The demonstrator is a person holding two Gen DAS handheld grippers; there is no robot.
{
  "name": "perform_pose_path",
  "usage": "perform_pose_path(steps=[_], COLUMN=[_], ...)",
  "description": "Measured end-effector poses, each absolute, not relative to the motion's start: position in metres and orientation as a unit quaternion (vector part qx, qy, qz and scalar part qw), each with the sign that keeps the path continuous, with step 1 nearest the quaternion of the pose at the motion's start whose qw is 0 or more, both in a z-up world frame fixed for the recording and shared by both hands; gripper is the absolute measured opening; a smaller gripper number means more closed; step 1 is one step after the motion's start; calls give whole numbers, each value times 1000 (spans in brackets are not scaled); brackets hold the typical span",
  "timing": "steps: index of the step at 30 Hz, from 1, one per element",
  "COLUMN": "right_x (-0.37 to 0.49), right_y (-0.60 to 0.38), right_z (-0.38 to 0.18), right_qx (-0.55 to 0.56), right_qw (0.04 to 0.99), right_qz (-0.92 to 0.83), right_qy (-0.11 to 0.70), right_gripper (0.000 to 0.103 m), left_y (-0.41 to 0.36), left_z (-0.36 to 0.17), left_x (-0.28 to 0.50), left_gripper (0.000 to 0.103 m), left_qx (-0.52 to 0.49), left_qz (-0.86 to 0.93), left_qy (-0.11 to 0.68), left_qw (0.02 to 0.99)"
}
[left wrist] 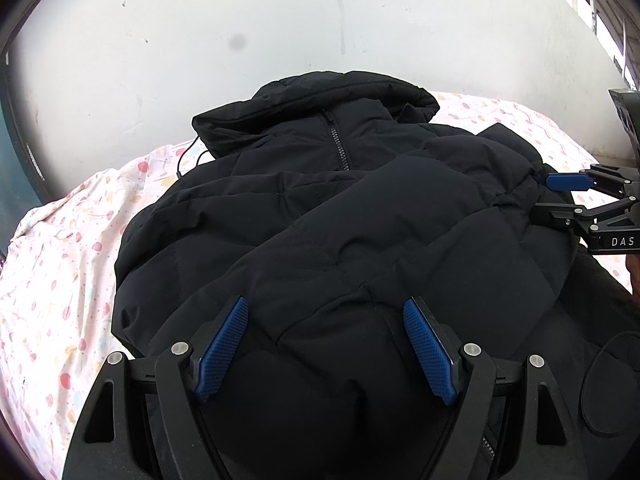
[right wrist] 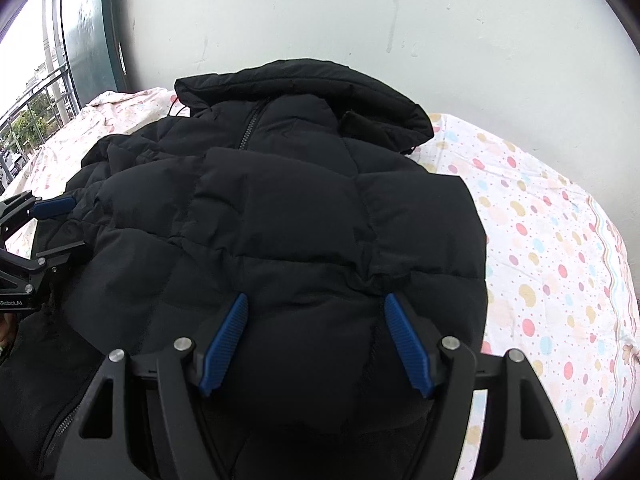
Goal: Fold large clothes
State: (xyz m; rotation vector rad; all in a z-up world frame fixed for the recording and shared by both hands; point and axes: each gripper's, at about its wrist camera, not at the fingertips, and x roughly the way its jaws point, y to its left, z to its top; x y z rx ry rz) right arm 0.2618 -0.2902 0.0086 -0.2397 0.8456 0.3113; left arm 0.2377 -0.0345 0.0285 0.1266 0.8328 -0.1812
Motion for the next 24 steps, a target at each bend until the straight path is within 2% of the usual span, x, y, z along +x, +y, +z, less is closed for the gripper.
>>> perform_pose_path(steps=[8, 24], right_x=[250, 257], right_y=[-297, -299], right_z=[14, -1], right_qx=[-108, -97], right_qw=[897, 894], right_qz=[150, 148], right_qy=[400, 412], right_gripper=[70, 70], left_y=[-35, -26], left_z=[36, 11], left_x=[221, 236], left_gripper=[79, 79], left_qx=[71, 63], left_qz=[-98, -100], left_qy=[399, 431], left_qw=[909, 895])
